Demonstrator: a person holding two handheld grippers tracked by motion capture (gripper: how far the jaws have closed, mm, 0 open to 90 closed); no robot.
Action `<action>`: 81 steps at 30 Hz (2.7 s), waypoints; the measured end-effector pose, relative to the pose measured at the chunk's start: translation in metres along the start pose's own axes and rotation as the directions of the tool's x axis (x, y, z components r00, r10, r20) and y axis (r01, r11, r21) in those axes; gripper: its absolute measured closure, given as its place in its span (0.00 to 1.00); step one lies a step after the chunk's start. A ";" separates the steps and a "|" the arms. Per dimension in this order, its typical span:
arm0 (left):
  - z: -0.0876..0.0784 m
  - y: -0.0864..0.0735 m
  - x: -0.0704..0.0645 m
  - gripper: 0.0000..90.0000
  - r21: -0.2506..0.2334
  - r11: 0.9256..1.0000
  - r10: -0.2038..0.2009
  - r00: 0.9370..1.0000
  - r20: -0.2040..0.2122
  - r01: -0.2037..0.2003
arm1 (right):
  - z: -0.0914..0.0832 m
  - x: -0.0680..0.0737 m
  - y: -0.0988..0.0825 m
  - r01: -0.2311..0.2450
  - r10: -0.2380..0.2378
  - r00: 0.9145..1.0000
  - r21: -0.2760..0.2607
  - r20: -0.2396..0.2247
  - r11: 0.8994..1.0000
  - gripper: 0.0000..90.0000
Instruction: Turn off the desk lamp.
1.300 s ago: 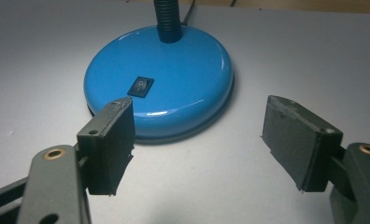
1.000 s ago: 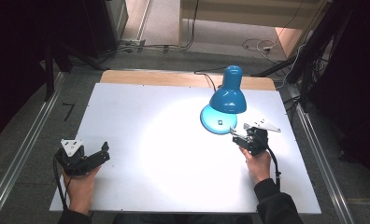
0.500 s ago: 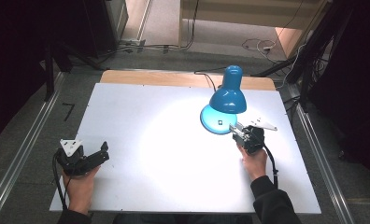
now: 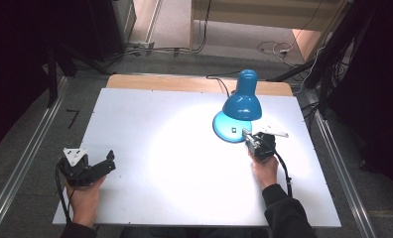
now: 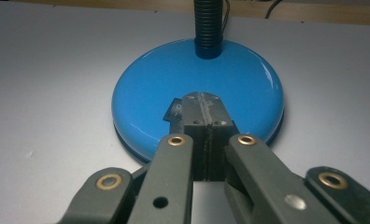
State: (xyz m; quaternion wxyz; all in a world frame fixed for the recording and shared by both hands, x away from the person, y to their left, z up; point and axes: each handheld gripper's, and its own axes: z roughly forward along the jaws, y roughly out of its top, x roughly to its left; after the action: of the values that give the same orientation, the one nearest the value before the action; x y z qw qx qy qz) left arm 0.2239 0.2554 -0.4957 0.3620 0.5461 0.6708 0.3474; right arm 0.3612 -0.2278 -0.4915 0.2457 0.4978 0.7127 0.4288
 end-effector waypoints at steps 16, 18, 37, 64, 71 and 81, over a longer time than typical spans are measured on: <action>0.001 0.000 0.001 0.02 0.001 1.000 0.000 1.000 0.002 0.000 | 0.019 0.007 0.000 -0.011 0.011 1.000 0.008 -0.024 1.000 0.98; 0.001 0.000 0.001 0.02 0.001 1.000 -0.001 1.000 0.000 0.001 | 0.021 0.008 -0.001 -0.010 0.010 1.000 0.008 -0.024 1.000 0.98; 0.001 0.000 0.002 0.02 0.003 1.000 -0.007 1.000 -0.002 0.007 | 0.033 0.010 0.002 -0.013 0.013 1.000 0.006 -0.023 1.000 0.98; 0.000 0.000 0.001 0.04 -0.002 1.000 -0.004 1.000 0.001 0.004 | 0.040 0.008 0.005 -0.010 0.011 1.000 0.004 -0.007 1.000 0.98; 0.001 0.000 0.003 0.04 -0.003 1.000 -0.007 1.000 0.002 0.007 | 0.041 0.007 0.005 -0.010 0.010 1.000 0.004 -0.011 1.000 0.98; 0.001 0.000 0.005 0.04 -0.003 1.000 -0.015 1.000 0.000 0.015 | 0.037 -0.001 0.006 -0.048 0.048 0.999 0.006 -0.025 0.999 0.98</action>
State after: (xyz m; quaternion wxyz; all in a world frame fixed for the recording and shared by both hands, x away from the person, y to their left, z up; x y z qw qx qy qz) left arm 0.2240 0.2600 -0.4962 0.3654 0.5406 0.6744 0.3456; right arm 0.3938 -0.2143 -0.5051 0.2249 0.5098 0.7048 0.4391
